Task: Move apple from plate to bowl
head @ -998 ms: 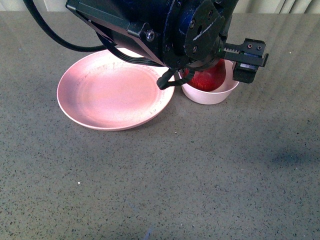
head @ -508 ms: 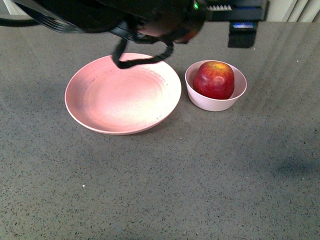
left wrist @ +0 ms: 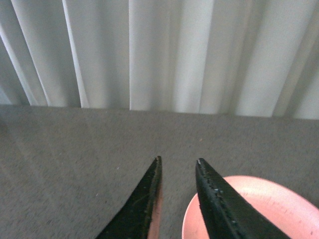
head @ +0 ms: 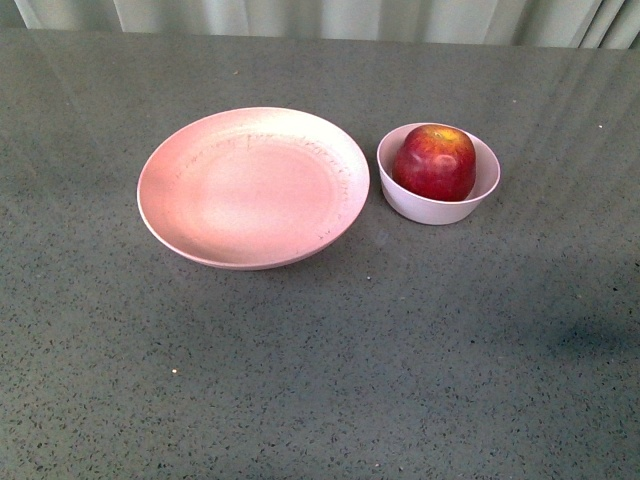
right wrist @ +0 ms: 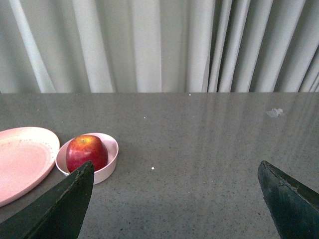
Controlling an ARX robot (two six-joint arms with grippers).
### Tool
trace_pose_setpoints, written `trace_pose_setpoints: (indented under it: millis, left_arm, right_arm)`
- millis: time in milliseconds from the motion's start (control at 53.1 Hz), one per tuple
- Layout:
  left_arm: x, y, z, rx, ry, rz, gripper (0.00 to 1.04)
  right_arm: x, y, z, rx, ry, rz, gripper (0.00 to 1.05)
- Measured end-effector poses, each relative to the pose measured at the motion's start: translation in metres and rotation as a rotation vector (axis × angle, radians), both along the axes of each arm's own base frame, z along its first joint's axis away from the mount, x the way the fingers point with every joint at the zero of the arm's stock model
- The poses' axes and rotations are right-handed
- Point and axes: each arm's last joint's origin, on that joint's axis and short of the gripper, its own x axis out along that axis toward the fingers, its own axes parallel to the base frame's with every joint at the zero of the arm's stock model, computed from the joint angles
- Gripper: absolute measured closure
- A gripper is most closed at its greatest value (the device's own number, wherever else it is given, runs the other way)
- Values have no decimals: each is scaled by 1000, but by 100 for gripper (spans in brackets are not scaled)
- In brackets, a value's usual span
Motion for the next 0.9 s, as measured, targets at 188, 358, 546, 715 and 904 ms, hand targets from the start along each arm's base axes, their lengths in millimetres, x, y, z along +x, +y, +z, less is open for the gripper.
trace_pose_setpoints:
  millis: [188, 358, 546, 715, 904]
  left_arm:
    - [-35, 29, -4, 4, -11, -8, 103]
    - [-57, 46, -14, 4, -14, 2, 103]
    - [-76, 57, -18, 6, 0, -2, 103]
    - [-91, 65, -17, 5, 0, -14, 103]
    - [-104, 74, -16, 6, -5, -2, 103]
  right_arm:
    - [0, 0, 0, 0, 0, -1, 9]
    - [0, 0, 0, 0, 0, 0, 9]
    - [0, 0, 0, 0, 0, -1, 9]
    - [0, 0, 0, 0, 0, 0, 9]
    - [0, 0, 0, 0, 0, -1, 9]
